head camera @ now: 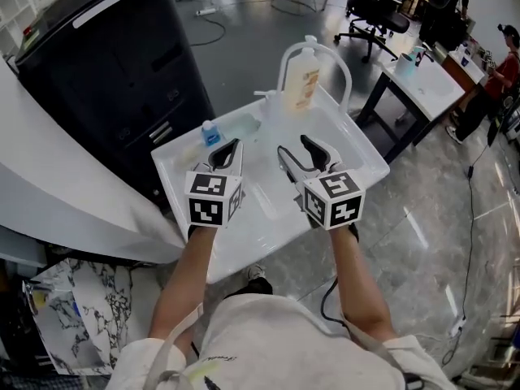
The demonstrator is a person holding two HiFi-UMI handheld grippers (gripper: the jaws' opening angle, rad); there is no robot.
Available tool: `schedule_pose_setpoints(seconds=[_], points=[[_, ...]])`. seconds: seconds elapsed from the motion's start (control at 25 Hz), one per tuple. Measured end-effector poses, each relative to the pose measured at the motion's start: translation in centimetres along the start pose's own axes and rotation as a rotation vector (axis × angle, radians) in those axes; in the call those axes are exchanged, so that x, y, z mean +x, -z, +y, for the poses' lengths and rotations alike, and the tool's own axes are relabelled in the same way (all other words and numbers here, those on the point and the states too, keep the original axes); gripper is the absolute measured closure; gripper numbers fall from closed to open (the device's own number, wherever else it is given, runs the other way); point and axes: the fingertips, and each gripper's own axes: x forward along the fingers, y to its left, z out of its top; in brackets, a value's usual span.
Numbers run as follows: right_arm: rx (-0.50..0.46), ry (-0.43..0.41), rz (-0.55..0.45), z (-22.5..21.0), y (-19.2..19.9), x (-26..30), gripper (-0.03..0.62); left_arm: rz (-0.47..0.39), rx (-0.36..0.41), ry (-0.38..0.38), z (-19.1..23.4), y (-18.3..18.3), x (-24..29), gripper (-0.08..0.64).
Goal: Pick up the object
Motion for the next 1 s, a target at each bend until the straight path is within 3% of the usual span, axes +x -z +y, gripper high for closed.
schedule_pose_setpoints(seconds=[0.48, 1.0], points=[[-0.026, -0.067, 0.038, -0.1, -1.1, 8.7, 0.374, 0.001, -0.045, -0.062, 7.2, 0.1, 3.4, 0.554], [-0.081, -0.177, 0.045, 1.8, -2.2, 14.0, 0.370, -0.002, -0.069, -0.174, 12.6, 0.3, 2.4, 0.554]])
